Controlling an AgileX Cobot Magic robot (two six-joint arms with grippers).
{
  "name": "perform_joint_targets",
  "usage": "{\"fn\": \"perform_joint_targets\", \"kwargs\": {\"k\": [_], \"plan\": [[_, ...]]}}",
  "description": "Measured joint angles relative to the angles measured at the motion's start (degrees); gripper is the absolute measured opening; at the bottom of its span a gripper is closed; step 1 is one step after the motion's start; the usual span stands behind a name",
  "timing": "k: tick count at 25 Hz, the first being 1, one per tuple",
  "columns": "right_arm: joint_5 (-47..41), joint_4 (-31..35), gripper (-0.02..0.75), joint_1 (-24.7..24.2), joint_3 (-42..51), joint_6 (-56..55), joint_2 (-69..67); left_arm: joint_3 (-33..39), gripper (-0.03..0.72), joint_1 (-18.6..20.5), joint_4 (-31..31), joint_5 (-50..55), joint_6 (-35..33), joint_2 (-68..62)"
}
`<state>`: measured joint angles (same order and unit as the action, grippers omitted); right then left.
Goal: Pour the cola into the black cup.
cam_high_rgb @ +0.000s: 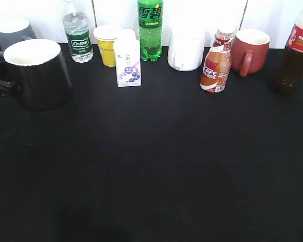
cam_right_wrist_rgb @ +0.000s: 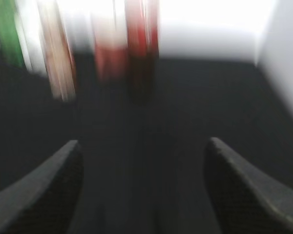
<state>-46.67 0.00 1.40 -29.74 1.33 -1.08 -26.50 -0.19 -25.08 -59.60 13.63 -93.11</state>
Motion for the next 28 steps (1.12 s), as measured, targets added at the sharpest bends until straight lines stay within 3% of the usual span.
{"fn": "perform_joint_targets", "kwargs": {"k": [4, 7, 13, 15, 20, 28], "plan": [[30.94, -0.78, 0.584, 0.00, 7.05, 0.00, -12.61, 0.49, 0.042, 0.00, -4.32, -0.06, 1.93, 0.06], [50.63, 1.17, 0.585, 0.00, 11.34, -0.10, -31.16, 0.49, 0.042, 0.00, -4.32, -0.06, 2.16, 0.06], [94.38, 6.91, 0.637, 0.00, 11.64, -0.12, -72.98, 0.49, 0.042, 0.00, -4.37, -1.34, 2.18, 0.06], [104.69, 7.29, 0.638, 0.00, 10.01, -0.46, -86.93, 0.49, 0.042, 0.00, -4.37, -1.41, 2.18, 0.06], [111.69, 4.98, 0.638, 0.00, -1.05, -3.63, -105.90, 0.49, 0.042, 0.00, -4.37, -1.43, 2.18, 0.06], [111.90, 4.91, 0.638, 0.00, -13.21, -4.54, -115.36, 0.49, 0.041, 0.00, -4.37, -2.61, 2.18, 0.06]]}}
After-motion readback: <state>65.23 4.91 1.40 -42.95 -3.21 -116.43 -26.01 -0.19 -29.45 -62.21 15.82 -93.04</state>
